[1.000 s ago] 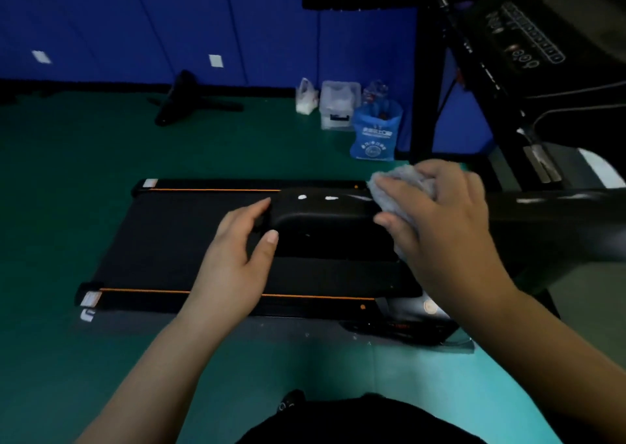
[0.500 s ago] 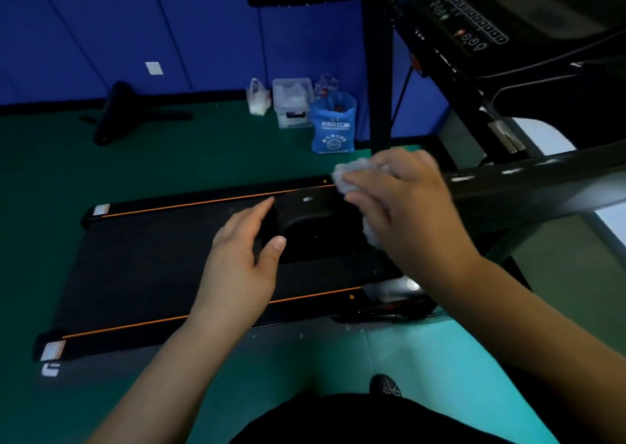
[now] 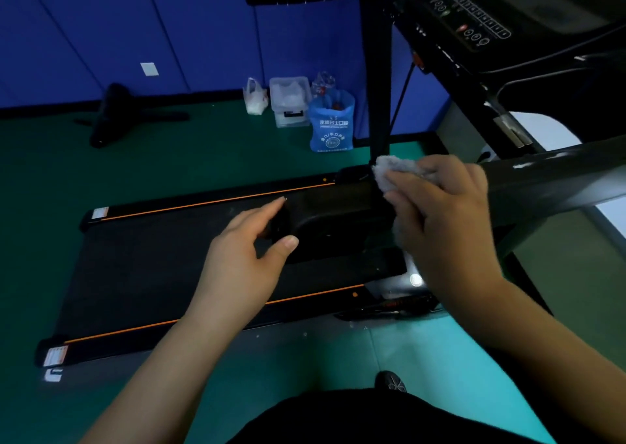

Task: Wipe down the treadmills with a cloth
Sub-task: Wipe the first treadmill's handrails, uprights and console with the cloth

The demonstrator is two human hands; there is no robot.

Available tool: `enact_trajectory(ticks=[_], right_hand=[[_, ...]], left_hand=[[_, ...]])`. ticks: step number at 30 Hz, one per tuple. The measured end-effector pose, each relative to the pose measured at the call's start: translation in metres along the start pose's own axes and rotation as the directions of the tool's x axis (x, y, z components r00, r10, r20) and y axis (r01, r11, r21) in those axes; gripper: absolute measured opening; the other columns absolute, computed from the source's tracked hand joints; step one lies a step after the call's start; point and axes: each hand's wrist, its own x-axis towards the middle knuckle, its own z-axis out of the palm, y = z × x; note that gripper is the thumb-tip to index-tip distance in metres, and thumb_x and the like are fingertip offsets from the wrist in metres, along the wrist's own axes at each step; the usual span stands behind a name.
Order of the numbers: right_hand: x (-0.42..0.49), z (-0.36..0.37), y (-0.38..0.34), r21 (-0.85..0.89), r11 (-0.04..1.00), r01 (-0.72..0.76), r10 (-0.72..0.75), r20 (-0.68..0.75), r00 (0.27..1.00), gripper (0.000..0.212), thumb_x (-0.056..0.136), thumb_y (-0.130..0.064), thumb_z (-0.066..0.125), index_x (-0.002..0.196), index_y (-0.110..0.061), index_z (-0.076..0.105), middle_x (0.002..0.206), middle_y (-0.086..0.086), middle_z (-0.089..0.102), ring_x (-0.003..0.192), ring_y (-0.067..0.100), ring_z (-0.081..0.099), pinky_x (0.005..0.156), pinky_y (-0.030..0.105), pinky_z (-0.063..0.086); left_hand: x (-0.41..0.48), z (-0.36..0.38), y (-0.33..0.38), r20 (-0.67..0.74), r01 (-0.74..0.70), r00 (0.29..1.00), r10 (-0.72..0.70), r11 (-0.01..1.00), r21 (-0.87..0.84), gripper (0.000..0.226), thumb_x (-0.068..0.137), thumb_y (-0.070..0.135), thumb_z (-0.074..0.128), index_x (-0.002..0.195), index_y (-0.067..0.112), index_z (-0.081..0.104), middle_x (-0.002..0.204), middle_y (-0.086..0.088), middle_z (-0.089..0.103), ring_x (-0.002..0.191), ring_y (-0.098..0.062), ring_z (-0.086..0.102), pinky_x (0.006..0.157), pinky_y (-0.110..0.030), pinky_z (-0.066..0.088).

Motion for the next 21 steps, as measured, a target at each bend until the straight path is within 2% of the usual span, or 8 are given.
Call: enact_trajectory(ticks=[2, 5, 7, 9, 12, 15, 19, 21], right_hand=[[0.001, 0.012, -0.02, 0.037, 0.999, 0.031, -0.032, 0.027, 0.999, 0.023, 0.089, -0.026, 0.06, 0.105, -0.016, 0.074, 0.104, 0.009, 0.061, 0.09, 0.032, 0.051, 0.08, 0.025, 0.031], [0.003, 0.025, -0.045, 0.114, 0.987, 0.112, -0.12, 0.064, 0.991, 0.028, 0.087, -0.027, 0.058, 0.107, -0.014, 0.072, 0.106, 0.009, 0.062, 0.091, 0.03, 0.051, 0.081, 0.03, 0.04], [0.004, 0.024, -0.045, 0.142, 0.98, 0.14, -0.149, 0.057, 0.987, 0.027, 0.086, -0.026, 0.06, 0.106, -0.013, 0.073, 0.106, 0.01, 0.062, 0.091, 0.031, 0.052, 0.08, 0.034, 0.044], [0.004, 0.014, -0.026, 0.146, 0.982, 0.116, -0.126, 0.058, 0.99, 0.024, 0.087, -0.025, 0.06, 0.104, -0.015, 0.074, 0.103, 0.011, 0.063, 0.088, 0.032, 0.053, 0.077, 0.034, 0.042], [0.002, -0.009, 0.029, 0.056, 0.998, -0.022, 0.021, 0.016, 1.0, 0.022, 0.09, -0.024, 0.058, 0.103, -0.017, 0.074, 0.101, 0.015, 0.062, 0.086, 0.034, 0.056, 0.076, 0.038, 0.045], [-0.001, -0.029, 0.067, -0.03, 0.98, -0.198, 0.196, -0.06, 0.979, 0.026, 0.092, -0.028, 0.056, 0.106, -0.015, 0.074, 0.105, 0.018, 0.059, 0.092, 0.038, 0.055, 0.082, 0.034, 0.042], [0.003, -0.018, 0.036, 0.126, 0.987, -0.105, 0.102, 0.025, 0.994, 0.024, 0.09, -0.022, 0.058, 0.104, -0.008, 0.072, 0.095, 0.001, 0.058, 0.088, 0.006, 0.049, 0.077, 0.019, 0.037], [0.002, -0.01, 0.025, 0.084, 0.996, -0.007, 0.004, 0.039, 0.999, 0.026, 0.088, -0.024, 0.057, 0.106, -0.012, 0.072, 0.101, 0.007, 0.059, 0.09, 0.019, 0.05, 0.077, 0.023, 0.035]], left_hand=[[0.002, -0.001, 0.0, 0.01, 0.008, 1.0, -0.008, 1.0, -0.017, 0.051, 0.085, 0.023, 0.067, 0.132, 0.033, 0.053, 0.11, 0.033, 0.049, 0.104, 0.017, 0.048, 0.089, -0.003, 0.037], [0.005, 0.001, 0.006, 0.008, 0.052, 0.999, -0.051, 0.991, -0.123, 0.049, 0.085, 0.018, 0.066, 0.131, 0.033, 0.055, 0.117, 0.023, 0.052, 0.11, 0.008, 0.051, 0.097, -0.025, 0.046], [0.006, 0.004, 0.014, -0.009, 0.054, 0.998, -0.056, 0.984, -0.171, 0.047, 0.086, 0.015, 0.064, 0.129, 0.033, 0.056, 0.118, 0.022, 0.052, 0.112, 0.004, 0.051, 0.098, -0.03, 0.046], [0.008, 0.007, 0.022, -0.038, -0.012, 0.999, 0.007, 0.992, -0.123, 0.042, 0.088, 0.02, 0.063, 0.128, 0.034, 0.056, 0.114, 0.028, 0.049, 0.116, -0.001, 0.049, 0.102, -0.029, 0.042], [0.013, 0.012, 0.035, -0.023, -0.101, 0.995, 0.102, 0.994, 0.041, 0.04, 0.088, 0.037, 0.055, 0.128, 0.033, 0.055, 0.109, 0.027, 0.047, 0.116, -0.003, 0.041, 0.098, -0.02, 0.032], [0.023, 0.021, 0.049, -0.019, -0.165, 0.985, 0.17, 0.972, 0.166, 0.038, 0.091, 0.048, 0.045, 0.121, 0.03, 0.06, 0.108, 0.017, 0.053, 0.109, -0.009, 0.042, 0.097, -0.033, 0.039], [0.038, 0.035, 0.061, -0.066, -0.152, 0.983, 0.172, 0.96, 0.233, 0.028, 0.091, 0.044, 0.048, 0.1, 0.027, 0.069, 0.098, 0.008, 0.062, 0.101, -0.02, 0.05, 0.091, -0.041, 0.043], [0.043, 0.04, 0.065, -0.092, -0.139, 0.982, 0.167, 0.956, 0.257, 0.021, 0.09, 0.036, 0.053, 0.094, 0.025, 0.071, 0.095, 0.005, 0.062, 0.098, -0.024, 0.05, 0.089, -0.04, 0.043]])
